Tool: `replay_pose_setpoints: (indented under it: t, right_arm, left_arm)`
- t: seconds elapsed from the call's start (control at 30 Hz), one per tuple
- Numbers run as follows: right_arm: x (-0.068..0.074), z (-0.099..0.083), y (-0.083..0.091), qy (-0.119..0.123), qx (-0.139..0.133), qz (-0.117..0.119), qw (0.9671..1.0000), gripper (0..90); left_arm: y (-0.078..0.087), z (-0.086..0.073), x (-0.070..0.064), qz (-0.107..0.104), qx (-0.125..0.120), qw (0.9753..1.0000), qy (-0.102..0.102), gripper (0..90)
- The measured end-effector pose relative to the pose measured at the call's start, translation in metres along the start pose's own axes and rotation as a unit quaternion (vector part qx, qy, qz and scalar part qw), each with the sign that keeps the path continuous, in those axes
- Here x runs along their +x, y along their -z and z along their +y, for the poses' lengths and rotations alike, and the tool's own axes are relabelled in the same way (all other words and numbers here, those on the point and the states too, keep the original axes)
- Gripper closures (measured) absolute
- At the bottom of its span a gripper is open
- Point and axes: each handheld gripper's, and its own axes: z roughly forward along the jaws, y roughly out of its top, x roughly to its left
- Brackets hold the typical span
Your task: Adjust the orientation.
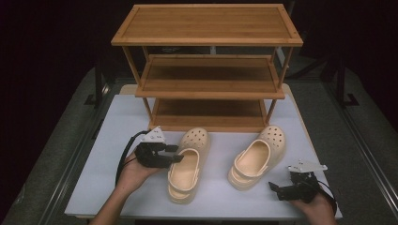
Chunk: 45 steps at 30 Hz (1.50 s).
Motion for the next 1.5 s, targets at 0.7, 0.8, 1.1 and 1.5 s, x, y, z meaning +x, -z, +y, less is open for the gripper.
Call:
replay_pose_setpoints:
  t: [0.7, 0.8, 1.1, 1.5]
  right_arm:
    - [0.0, 0.0, 0.0, 0.0, 0.0, 0.0, 1.0, 2.9]
    - [0.0, 0.0, 0.0, 0.0, 0.0, 0.0, 1.0, 2.9]
    - [0.0, 0.0, 0.0, 0.0, 0.0, 0.0, 1.0, 2.9]
    - [0.0, 0.0, 0.0, 0.0, 0.0, 0.0, 1.0, 2.9]
  left_arm:
    - [0.005, -0.001, 0.002, 0.047, 0.004, 0.9986, -0.024, 77.8]
    - [0.008, -0.001, 0.002, 0.062, 0.005, 0.9973, -0.038, 81.4]
    - [0.02, -0.003, 0.008, 0.091, 0.003, 0.9948, -0.046, 83.3]
    - [0.053, -0.019, 0.026, 0.128, -0.01, 0.9916, -0.021, 83.4]
